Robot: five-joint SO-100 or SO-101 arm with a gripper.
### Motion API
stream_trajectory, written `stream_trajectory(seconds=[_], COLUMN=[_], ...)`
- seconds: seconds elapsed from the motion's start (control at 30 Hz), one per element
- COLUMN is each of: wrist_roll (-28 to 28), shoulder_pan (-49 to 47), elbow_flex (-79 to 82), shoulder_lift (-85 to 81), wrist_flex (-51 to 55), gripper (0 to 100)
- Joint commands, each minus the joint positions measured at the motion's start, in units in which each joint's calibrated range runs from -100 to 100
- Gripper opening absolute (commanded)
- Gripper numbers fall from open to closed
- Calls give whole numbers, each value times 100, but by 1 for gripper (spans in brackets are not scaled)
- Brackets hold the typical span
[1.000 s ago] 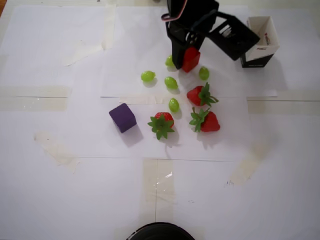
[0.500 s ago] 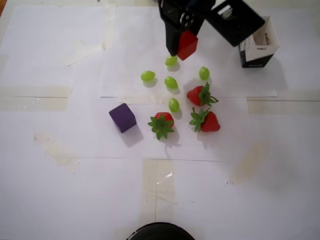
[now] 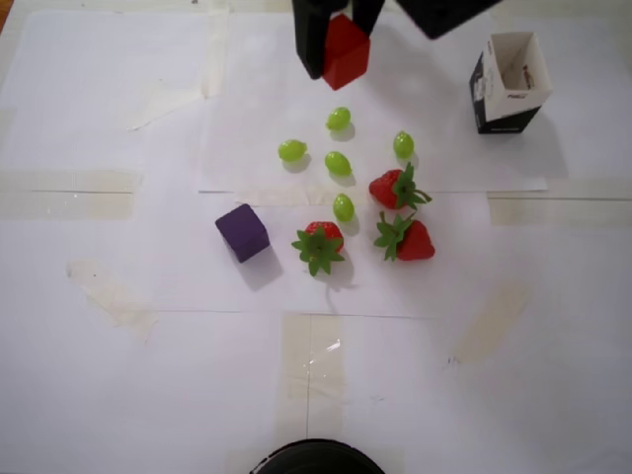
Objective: Put the red cube on top of the purple cube
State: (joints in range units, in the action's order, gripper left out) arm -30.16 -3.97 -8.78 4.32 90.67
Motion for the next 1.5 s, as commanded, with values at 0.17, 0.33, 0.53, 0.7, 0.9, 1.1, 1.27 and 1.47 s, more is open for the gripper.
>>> stream_trajectory(seconds=[0.17,0.33,0.53,0.7,0.9,1.1,1.27,1.47], wrist_roll=[244,278,278,288,366,513,596,654], shoulder_pan=[581,684,772,831,897,993,1073,1073], elbow_flex=[-2613,-3631,-4668,-5268,-5504,-6140,-6849,-7349], shoulder_lift=[824,1460,2234,2922,3412,3919,4401,4848], wrist_flex=[639,737,737,639,696,827,916,884], gripper=[5,5,5,4,4,4,4,4])
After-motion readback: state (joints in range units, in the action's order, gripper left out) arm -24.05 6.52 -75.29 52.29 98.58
